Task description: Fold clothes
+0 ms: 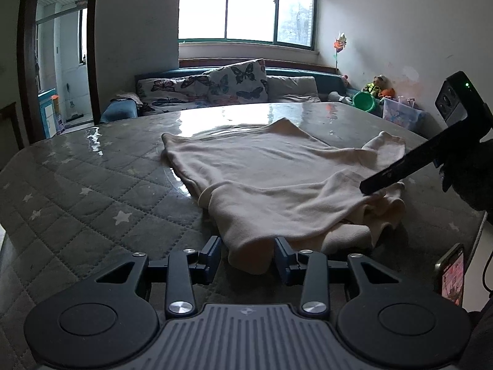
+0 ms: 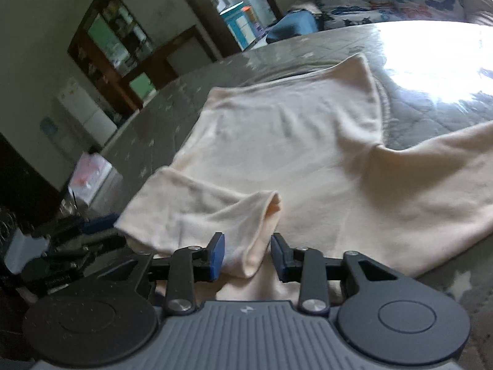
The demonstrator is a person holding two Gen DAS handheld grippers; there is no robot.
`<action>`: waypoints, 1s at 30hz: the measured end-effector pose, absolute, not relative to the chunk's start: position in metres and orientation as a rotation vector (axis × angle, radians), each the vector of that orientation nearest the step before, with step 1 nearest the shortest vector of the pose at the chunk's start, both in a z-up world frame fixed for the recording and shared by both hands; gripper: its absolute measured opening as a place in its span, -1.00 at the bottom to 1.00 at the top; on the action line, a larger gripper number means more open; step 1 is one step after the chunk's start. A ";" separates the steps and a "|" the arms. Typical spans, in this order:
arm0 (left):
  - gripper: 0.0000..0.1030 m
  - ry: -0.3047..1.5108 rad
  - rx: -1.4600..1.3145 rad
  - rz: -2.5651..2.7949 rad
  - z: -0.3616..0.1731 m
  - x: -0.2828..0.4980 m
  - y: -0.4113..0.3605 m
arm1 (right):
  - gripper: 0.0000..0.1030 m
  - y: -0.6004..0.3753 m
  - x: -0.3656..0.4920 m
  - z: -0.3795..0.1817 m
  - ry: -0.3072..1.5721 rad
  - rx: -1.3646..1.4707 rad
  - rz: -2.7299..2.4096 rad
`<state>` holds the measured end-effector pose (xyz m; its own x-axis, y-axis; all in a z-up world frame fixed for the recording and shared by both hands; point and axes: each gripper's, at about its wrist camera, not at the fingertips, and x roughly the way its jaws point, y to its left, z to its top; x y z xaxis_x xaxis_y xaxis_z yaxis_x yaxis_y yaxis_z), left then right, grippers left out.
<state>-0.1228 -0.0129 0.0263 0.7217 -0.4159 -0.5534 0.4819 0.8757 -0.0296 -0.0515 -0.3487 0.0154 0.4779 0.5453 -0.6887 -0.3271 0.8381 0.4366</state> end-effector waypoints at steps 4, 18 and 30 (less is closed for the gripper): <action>-0.19 0.579 0.115 -0.487 0.025 -0.122 -0.012 | -0.85 -0.332 -0.055 0.038 0.849 0.123 0.550; -0.21 0.564 0.069 -0.468 0.025 -0.114 -0.019 | -0.86 -0.276 -0.050 0.148 0.514 -0.040 0.697; -0.41 0.528 0.079 -0.416 0.026 -0.114 -0.034 | -0.86 -0.260 -0.056 0.175 0.429 -0.059 0.741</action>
<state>-0.1137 -0.0338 0.0263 0.7823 -0.3648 -0.5049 0.4051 0.9137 -0.0324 -0.0565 -0.2598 0.1754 0.6552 0.6417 -0.3987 -0.6654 0.7401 0.0978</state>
